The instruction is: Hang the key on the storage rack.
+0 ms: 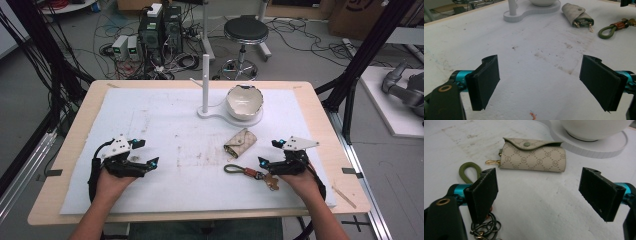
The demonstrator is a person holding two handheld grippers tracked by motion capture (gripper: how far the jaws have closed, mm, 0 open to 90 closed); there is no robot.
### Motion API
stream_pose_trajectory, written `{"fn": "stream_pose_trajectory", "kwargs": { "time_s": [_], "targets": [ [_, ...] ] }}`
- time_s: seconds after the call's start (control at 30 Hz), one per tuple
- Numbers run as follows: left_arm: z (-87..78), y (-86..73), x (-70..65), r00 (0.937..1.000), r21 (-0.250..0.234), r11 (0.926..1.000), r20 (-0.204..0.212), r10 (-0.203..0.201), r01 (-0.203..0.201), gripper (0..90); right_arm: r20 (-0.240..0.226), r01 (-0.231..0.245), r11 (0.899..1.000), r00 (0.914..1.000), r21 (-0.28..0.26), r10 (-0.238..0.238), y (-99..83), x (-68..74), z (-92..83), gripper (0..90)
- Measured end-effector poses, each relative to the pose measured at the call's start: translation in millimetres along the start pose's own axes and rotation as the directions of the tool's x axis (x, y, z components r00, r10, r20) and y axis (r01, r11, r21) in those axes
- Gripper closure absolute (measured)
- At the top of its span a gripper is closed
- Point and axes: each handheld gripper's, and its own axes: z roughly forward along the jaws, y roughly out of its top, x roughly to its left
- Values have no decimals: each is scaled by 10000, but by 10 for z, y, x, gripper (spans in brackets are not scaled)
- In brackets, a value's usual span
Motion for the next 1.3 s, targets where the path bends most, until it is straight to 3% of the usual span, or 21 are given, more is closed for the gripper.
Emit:
{"fn": "stream_pose_trajectory", "kwargs": {
  "time_s": [0.4, 0.43, 0.67, 0.7, 0.77, 0.87, 0.93, 1.13, 1.3],
  "targets": [
    [19, 6, -15, 9998, 220, 9996, -97, 190, -188, 163, -1207, 771, 9938, 9904, 798, -671, 6, 150, 133, 160],
    [18, 6, -16, 9998, 209, 9996, -113, 171, -168, 163, -1446, 906, 9907, 9866, 1015, -754, 2, 171, 159, 160],
    [13, 5, -13, 9998, 228, 9996, -115, 175, -172, 163, -1860, 1480, 9790, 9751, 1402, -1208, 11, 260, 213, 163],
    [15, 5, -15, 9998, 237, 9996, -90, 160, -158, 163, -2000, 1755, 9728, 9692, 1510, -1438, 16, 298, 237, 169],
    [20, 4, -18, 9998, 256, 9995, -79, 168, -166, 163, -2084, 1820, 9689, 9671, 1674, -1457, 17, 322, 245, 171],
    [26, 4, -22, 9999, 289, 9995, -52, 154, -153, 163, -2342, 2247, 9547, 9559, 1949, -1771, 15, 365, 276, 290],
    [28, 3, -24, 9999, 289, 9995, -60, 121, -119, 163, -2429, 2360, 9477, 9528, 2147, -1823, 9, 384, 292, 299],
    [27, 0, -19, 9998, 335, 9993, -29, 171, -170, 163, -2728, 2411, 9463, 9453, 2156, -1787, 17, 370, 279, 423],
    [36, 2, -29, 9998, 352, 9992, 90, 182, -185, 164, -2766, 2232, 9480, 9481, 2270, -1570, 22, 344, 271, 500]
  ]
}}
